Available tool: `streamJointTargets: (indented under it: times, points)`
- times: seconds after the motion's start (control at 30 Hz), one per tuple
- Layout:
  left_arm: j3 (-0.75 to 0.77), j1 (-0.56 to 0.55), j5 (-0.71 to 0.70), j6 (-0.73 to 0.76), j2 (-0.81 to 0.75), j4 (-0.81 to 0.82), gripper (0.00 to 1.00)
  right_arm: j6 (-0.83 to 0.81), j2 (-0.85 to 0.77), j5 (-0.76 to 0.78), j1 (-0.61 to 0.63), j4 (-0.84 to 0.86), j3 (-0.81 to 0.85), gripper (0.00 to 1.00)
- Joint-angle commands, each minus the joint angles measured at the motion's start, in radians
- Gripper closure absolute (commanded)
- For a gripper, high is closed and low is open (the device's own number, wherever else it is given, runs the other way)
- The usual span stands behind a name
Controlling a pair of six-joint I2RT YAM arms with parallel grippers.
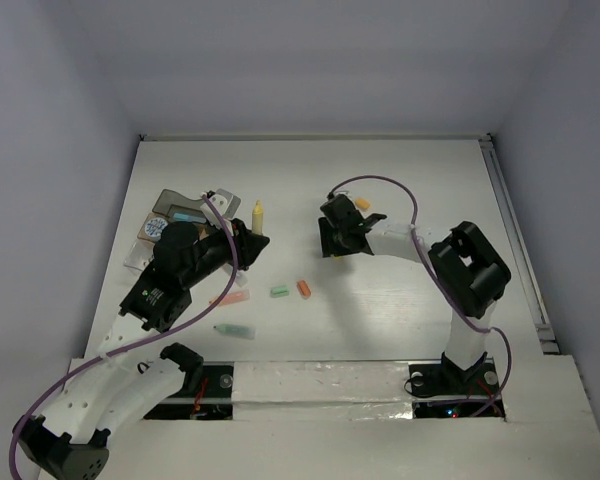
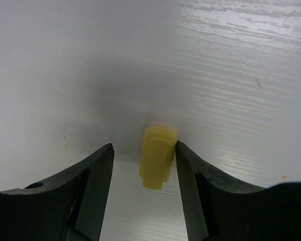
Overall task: Sort the stationery into containers
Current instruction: Close the pen cap on the pen.
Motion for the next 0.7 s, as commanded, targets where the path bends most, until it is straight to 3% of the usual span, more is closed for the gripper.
streamJointTargets:
  times: [0.0, 0.17, 0.43, 0.6, 0.67]
  points:
    - [-0.001, 0.004, 0.004, 0.011, -0.015, 0.028, 1.0, -0.025, 0.05, 0.044, -0.004, -0.122, 0.016, 0.44]
    - [-0.003, 0.004, 0.007, 0.011, -0.018, 0.028, 1.0, -0.03, 0.084, 0.087, -0.004, -0.171, 0.036, 0.55]
    - [-0.004, 0.004, 0.004, 0.011, -0.008, 0.028, 1.0, -0.042, 0.11, 0.106, -0.004, -0.176, 0.079, 1.0]
    - [-0.004, 0.004, -0.003, 0.011, 0.014, 0.028, 1.0, -0.05, 0.046, 0.066, -0.004, -0.118, 0.101, 1.0]
    - [-0.004, 0.004, -0.001, 0.011, 0.029, 0.028, 1.0, -0.062, -0.072, 0.003, -0.004, 0.003, 0.063, 1.0]
